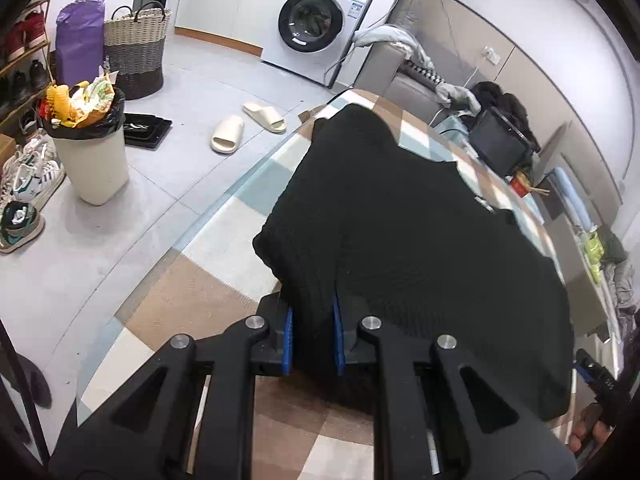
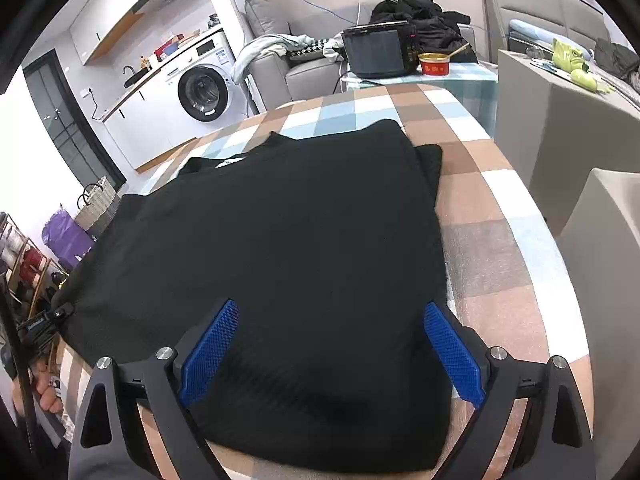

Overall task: Fold small clothes
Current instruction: 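Fold the held side edge inward over the body with the left gripper, then release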

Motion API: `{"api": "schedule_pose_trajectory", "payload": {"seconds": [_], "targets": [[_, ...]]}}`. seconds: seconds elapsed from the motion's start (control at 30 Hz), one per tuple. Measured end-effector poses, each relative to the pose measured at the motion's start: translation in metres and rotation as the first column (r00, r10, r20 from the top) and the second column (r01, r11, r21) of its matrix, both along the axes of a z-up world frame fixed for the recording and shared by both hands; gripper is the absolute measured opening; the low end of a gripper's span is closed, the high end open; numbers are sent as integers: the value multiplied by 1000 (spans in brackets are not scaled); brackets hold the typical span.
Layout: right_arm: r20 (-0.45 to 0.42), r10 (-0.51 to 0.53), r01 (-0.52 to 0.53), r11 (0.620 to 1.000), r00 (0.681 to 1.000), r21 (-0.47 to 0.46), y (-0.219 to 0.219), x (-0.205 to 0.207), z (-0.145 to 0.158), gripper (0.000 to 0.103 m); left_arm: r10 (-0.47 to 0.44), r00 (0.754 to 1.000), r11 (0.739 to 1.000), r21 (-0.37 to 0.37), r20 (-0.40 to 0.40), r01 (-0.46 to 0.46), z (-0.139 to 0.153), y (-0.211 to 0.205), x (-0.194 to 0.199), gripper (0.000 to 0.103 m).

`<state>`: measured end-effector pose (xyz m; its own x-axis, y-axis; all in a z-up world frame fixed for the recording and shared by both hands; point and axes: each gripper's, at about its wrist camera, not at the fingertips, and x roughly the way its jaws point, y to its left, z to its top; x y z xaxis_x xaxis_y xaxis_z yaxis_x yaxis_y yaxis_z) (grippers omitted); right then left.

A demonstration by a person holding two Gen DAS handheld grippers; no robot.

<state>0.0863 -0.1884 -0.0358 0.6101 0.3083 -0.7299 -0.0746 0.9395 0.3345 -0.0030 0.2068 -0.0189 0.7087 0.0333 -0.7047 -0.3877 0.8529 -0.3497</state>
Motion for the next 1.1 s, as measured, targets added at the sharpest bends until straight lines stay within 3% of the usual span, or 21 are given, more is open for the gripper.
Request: {"api": "schedule_pose_trajectory", "payload": {"seconds": [0.13, 0.23, 0.3, 0.37, 0.47, 0.53, 0.6, 0.63, 0.67, 0.77, 0.83, 0.9, 1.0, 1.1], "targets": [[7, 11, -11, 1000, 1000, -2, 2, 1, 2, 96, -59, 995, 996, 64, 75, 54, 33, -20, 9, 12], [16, 11, -11, 1000, 1000, -5, 1, -2, 2, 96, -170, 975, 981, 117, 145, 154, 63, -55, 25, 12], [14, 1, -1, 1000, 1000, -5, -4, -2, 1, 96, -287, 939, 952, 163, 191, 258, 85, -94, 43, 12], [6, -11, 11, 1000, 1000, -3, -8, -5, -1, 96, -411, 883, 908, 191, 228, 373, 100, -136, 56, 12], [7, -54, 54, 998, 999, -10, -21, -12, 1, 96, -607, 751, 794, 223, 260, 565, 113, -214, 65, 12], [8, -85, 86, 996, 996, -11, -31, -16, 2, 96, -726, 647, 687, 205, 232, 697, 106, -266, 65, 14], [1, -120, 120, 993, 993, -15, -42, -21, 2, 96, -830, 538, 558, 181, 150, 810, 84, -314, 63, 22], [-5, -137, 137, 990, 991, -17, -47, -23, 1, 96, -861, 498, 509, 161, 107, 845, 71, -328, 64, 31], [-8, -154, 154, 988, 988, -22, -52, -25, 0, 96, -875, 480, 484, 124, 62, 866, 57, -337, 65, 36], [-25, -184, 182, 982, 983, -53, -64, -31, -4, 96, -872, 489, 489, 54, 15, 871, 39, -333, 67, 41], [-33, -200, 197, 978, 979, -65, -72, -34, -4, 96, -859, 511, 511, 46, 8, 858, 37, -320, 66, 53], [-29, -204, 203, 978, 978, -54, -77, -36, -2, 96, -832, 554, 554, 56, 18, 830, 38, -296, 67, 61], [-18, -186, 186, 983, 982, -5, -80, -36, 3, 96, -772, 636, 634, 82, 3, 769, 33, -263, 68, 62], [-13, -97, 98, 992, 995, 85, -71, -37, 8, 86, -726, 688, 683, 93, -23, 724, 23, -240, 77, 62]]}}
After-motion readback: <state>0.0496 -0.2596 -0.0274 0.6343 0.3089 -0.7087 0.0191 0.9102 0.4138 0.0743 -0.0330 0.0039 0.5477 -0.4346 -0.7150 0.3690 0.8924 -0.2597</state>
